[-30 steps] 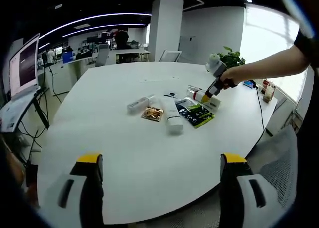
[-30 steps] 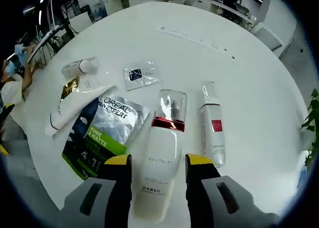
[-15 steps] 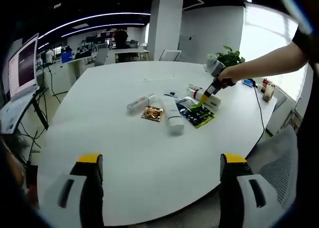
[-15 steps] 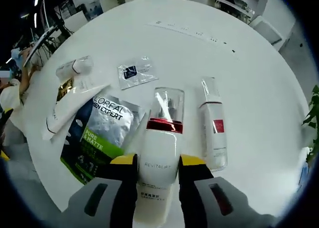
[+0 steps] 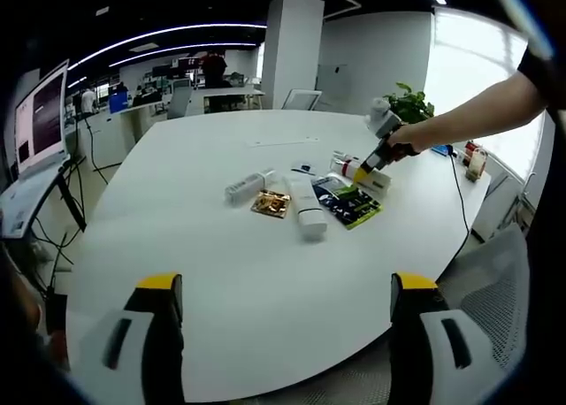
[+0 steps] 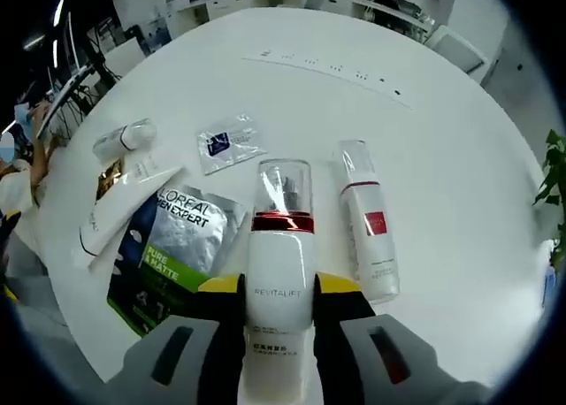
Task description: Arrange the skincare products in the storage area until every visible bottle or jar stands upright without overlapping.
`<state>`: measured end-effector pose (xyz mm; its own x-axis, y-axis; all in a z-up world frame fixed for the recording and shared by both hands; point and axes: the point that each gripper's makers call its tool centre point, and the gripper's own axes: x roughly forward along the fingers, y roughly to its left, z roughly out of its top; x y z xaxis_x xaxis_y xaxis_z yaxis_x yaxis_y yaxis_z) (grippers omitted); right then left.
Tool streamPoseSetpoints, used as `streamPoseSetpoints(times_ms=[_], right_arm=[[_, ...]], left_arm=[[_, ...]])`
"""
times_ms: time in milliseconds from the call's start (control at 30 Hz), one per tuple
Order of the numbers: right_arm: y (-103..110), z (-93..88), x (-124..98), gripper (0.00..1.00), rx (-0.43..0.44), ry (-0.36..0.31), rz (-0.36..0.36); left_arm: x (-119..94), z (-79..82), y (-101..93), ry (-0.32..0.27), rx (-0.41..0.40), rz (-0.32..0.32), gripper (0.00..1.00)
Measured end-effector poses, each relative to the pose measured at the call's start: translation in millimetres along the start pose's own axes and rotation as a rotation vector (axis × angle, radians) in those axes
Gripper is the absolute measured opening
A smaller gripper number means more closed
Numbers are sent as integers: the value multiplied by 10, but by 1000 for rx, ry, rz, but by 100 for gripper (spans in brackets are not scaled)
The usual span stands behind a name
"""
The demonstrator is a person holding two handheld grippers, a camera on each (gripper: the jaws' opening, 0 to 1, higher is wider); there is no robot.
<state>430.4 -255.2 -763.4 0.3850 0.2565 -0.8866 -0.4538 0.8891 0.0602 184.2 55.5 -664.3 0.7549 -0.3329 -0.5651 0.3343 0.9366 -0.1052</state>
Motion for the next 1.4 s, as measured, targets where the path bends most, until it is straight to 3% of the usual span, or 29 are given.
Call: streamPoseSetpoints(times_ms=[167, 300, 433, 533, 633, 900, 1033, 1300, 1400], right_arm=[[-36, 51, -111, 28, -54, -40, -18], [-32, 149, -217, 28, -17, -117, 2], [37, 156, -360, 27, -38, -162, 7], [33, 157, -350, 27, -55, -179, 13], [199, 57, -519, 27, -51, -212, 25], [374, 82, -666, 27, -82, -288, 52], [572, 80, -875, 27, -98, -340, 68], [786, 136, -1078, 27, -113, -433, 84], [938, 74, -1178, 28, -109, -448, 102]], left_arm=[[-3, 30, -13, -11, -2, -3, 91], [-3, 37, -24, -9, 6, -3, 90], [-4, 45, -44, -7, 14, -9, 91], [-8, 52, -49, -9, 20, -12, 91], [-7, 52, -47, -10, 26, -13, 91], [-36, 112, -53, -17, 39, -16, 91], [-49, 169, -74, -37, 36, -20, 91], [-64, 322, -224, -69, 48, -56, 91], [-81, 367, -331, -71, 69, -70, 91]])
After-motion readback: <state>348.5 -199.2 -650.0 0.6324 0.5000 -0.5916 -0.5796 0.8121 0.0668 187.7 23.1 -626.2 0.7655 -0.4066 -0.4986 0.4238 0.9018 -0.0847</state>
